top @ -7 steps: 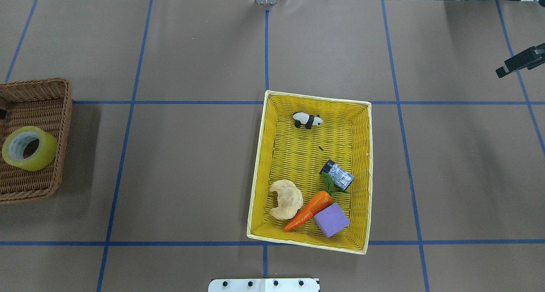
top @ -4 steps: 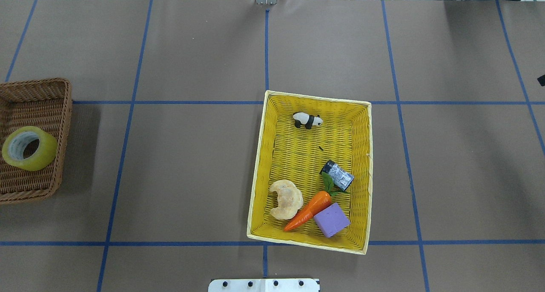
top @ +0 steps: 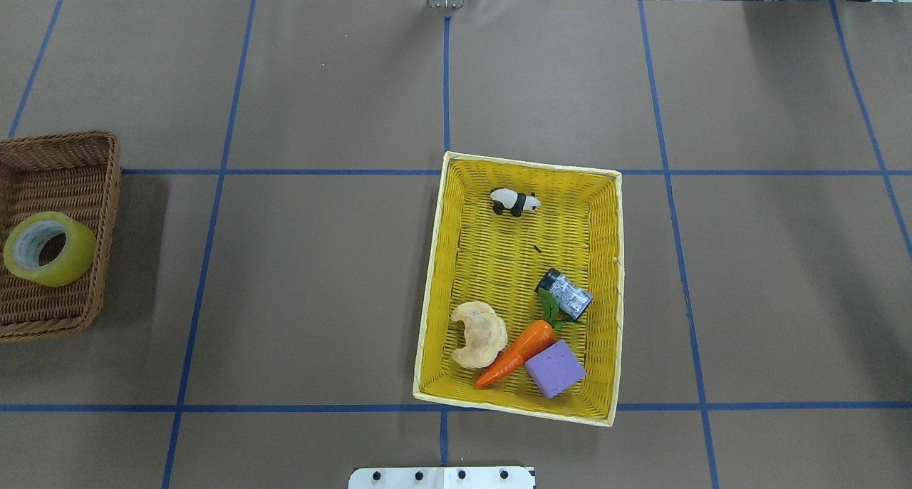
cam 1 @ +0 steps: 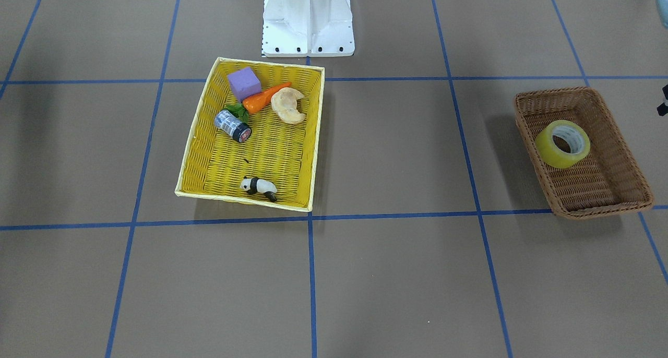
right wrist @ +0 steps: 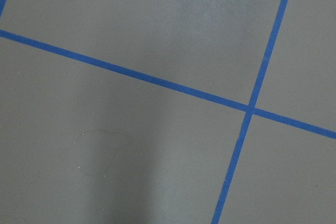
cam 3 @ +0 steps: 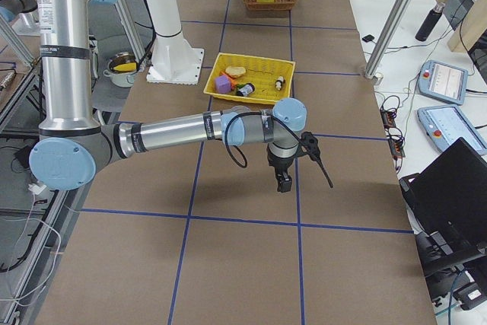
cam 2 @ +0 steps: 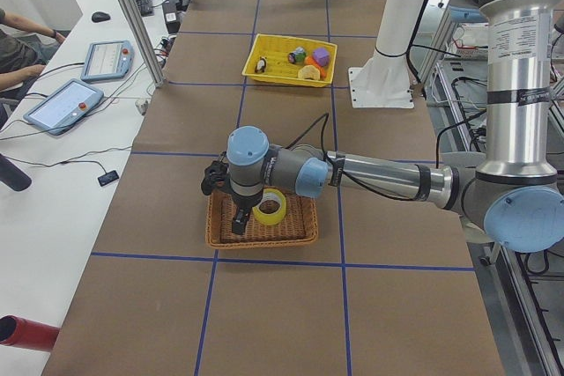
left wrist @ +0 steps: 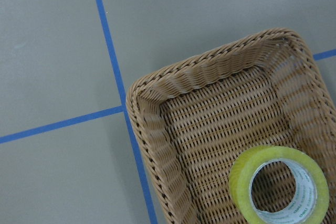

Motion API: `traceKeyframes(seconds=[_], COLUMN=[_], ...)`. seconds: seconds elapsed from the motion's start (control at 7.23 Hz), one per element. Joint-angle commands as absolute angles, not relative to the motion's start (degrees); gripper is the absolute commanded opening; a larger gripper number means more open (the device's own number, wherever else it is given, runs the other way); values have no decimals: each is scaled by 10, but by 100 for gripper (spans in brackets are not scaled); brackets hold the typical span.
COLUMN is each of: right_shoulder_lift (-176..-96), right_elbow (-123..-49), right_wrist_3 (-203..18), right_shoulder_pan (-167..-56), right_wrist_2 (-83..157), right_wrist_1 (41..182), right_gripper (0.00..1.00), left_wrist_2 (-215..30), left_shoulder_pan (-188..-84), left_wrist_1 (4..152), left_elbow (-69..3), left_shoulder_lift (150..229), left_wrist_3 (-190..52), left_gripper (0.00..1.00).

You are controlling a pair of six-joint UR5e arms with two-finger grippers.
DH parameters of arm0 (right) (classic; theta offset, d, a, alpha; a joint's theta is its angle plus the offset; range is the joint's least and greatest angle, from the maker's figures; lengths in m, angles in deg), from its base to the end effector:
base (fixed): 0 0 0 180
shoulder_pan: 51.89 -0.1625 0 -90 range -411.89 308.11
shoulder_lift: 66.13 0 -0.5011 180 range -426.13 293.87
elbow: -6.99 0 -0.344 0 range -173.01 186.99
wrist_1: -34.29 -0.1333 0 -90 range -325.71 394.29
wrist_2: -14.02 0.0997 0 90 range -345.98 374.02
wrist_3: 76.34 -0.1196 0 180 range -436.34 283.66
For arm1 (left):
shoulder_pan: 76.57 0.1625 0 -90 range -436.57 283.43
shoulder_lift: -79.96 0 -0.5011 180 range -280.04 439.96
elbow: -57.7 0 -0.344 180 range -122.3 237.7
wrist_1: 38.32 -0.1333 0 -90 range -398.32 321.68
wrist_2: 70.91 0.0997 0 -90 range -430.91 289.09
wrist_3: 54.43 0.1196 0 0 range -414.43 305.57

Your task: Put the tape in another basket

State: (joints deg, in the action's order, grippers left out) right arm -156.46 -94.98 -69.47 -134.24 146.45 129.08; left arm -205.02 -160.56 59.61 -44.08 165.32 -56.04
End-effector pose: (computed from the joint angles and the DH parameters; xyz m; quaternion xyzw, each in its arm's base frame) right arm -0.0069 -0.4466 0.6699 0.0532 -0.3616 -0.1390 0.9204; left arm -0.0059 -0.4223 0.6762 0.0965 0.3795 0.0845 0.9163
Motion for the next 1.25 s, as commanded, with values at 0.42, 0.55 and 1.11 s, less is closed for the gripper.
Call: traceKeyframes(seconds=[0.42,0.55,1.11], right_shoulder_lift=[-1567,-1569,-1564], right_elbow=[-966,-973,-972], right_wrist_3=[-690,-690,-691], right_shoulder_pan=[-1341,-1341,-1333], right_wrist_2=[1460,1460,1455], right_wrist_1=[1299,1300,1308], right_gripper=[100,100,100], left_wrist_2=[-2053,-2051,-2051], left_shoulder_pan=[-1606,-1606,-1606], left_wrist_1=[593,594,597], left_elbow=[-439,-441,-433], left_shoulder_lift=[1645,1646,1648], left_wrist_3=[-564,-564,-564], left_gripper=[98,98,98])
